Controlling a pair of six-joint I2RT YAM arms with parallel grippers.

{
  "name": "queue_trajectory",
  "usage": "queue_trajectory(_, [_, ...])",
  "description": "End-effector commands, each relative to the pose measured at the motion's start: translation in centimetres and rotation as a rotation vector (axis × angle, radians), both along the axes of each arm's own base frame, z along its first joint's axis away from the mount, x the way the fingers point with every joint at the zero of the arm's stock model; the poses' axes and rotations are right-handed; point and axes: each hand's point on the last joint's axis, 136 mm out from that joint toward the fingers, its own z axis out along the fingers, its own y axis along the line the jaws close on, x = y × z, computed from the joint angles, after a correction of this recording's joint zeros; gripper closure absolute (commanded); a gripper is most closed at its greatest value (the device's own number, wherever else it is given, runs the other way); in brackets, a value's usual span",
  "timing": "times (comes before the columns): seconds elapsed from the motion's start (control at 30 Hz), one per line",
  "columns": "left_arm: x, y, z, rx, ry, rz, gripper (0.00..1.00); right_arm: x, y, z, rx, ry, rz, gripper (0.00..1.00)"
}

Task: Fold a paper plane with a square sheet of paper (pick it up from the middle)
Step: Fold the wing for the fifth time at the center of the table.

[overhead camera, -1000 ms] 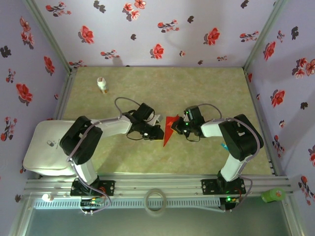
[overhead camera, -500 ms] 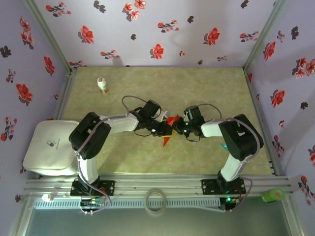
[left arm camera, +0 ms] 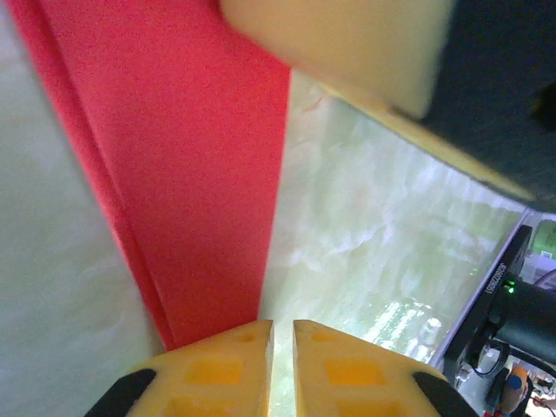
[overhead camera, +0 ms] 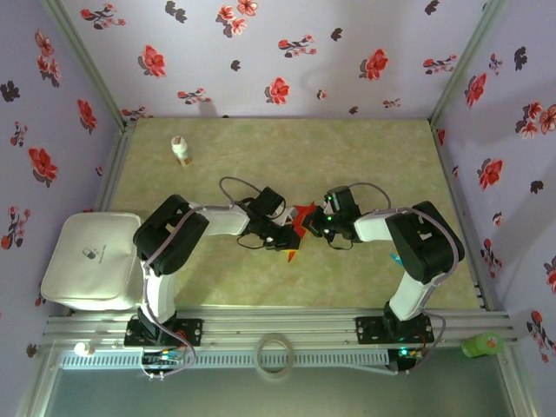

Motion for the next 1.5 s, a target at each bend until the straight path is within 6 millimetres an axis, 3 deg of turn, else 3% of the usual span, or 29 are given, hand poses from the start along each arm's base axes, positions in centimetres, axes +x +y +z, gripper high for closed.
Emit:
queue_trajectory(0.0, [-1.8, 1.3, -1.2, 0.041, 0.038, -0.002, 0.85, -3.5, -3.3, -5.5, -0.193, 0.149, -0.033, 0.94])
queue_trajectory(0.57, [-5.4, 5.0, -1.7, 0.1, 0.066, -0.037, 0.86, -3.5, -3.4, -5.7, -0.203, 0.153, -0.032, 0.94])
queue_trajectory(0.77, [-5.8, 5.1, -0.8, 0.104, 0.039, -0.075, 0.87, -3.4, -3.3, -5.6, -0.202, 0.153, -0.031, 0.94])
queue_trajectory(1.0, [-2.9, 3.9, 4.2, 0.007, -0.115, -0.02, 0.88, -3.5, -3.2, -5.6, -0.194, 0.155, -0.033, 0.94])
queue_trajectory(1.17, [0.4, 1.5, 5.8, -0.089, -0.1, 0.043, 0.89, -3.3, -3.0, -5.4, -0.181, 0.148, -0.037, 0.94])
queue_trajectory(1.33, [2.6, -0.4, 5.3, -0.098, -0.09, 0.047, 0.89, -3.2, -2.8, -5.3, -0.172, 0.145, -0.041, 0.94])
queue_trajectory(1.47, [3.6, -0.7, 3.7, -0.026, -0.068, 0.047, 0.89, -3.2, -2.9, -5.3, -0.187, 0.144, -0.034, 0.94])
